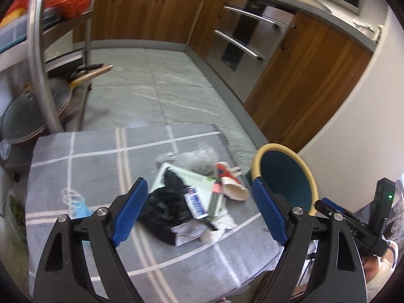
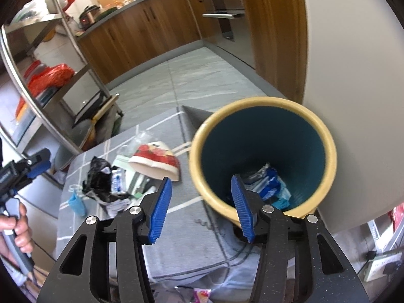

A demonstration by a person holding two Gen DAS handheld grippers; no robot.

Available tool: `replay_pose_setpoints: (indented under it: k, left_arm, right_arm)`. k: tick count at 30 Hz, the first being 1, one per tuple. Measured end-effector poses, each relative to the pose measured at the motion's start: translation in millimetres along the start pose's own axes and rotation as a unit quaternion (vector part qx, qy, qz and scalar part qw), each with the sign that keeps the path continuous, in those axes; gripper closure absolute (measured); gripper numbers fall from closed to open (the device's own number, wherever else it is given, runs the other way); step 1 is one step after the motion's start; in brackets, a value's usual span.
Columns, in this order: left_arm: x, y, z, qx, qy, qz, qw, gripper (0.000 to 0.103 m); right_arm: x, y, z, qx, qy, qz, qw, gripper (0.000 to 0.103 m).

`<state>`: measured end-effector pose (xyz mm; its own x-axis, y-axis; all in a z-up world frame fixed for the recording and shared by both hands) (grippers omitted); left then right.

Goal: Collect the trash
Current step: 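Grasp the black plastic bag with the left gripper while the right gripper grasps the blue mask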

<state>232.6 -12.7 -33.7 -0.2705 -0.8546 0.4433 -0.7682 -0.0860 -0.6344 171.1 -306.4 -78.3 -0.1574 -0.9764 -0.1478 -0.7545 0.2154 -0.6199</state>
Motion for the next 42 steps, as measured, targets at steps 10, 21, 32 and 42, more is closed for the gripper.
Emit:
replay_pose_setpoints:
  k: [10, 21, 32, 42]
  left_arm:
    - [-40.5, 24.6, 5.7, -0.035, -0.018, -0.035, 0.9986, 0.020]
    - [-41.3, 50.0, 71.2, -0.118, -0.027, -0.051, 0.9913, 0.022]
    - [-53.7, 57.1, 65.7, -0.131, -0.027, -0.073, 0.9883, 0.083]
    - [-53.0, 33.2, 7.4, -0.086, -0.021, -0.081, 0.9928, 0.084]
  right_arm:
    - [-33.4, 5.5, 1.9, -0.004, -0.029, -0.025, 0.999, 0.051]
    - [-49.2, 15.8, 8.6, -0.018, -0.037, -0.044, 0.998, 0.051]
    - [-54.4, 18.9, 15.7, -0.027, -0.040, -0.047, 0.998, 0.051]
    - [-65.3, 23.2, 19.8, -0.035, -0.049, -0.057, 0.997, 0.051]
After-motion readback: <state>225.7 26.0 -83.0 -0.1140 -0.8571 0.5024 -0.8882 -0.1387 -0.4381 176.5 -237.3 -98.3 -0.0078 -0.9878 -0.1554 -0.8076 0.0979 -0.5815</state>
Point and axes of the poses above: each gripper's, at about its wrist camera, not at the fingertips, and z roughly the way its jaws point, x to its right, y to its underside, the point moved 6 cm from there along z, roughly the way its jaws point, and after that the axes turned 12 degrees about y, right-handed, at the moved point
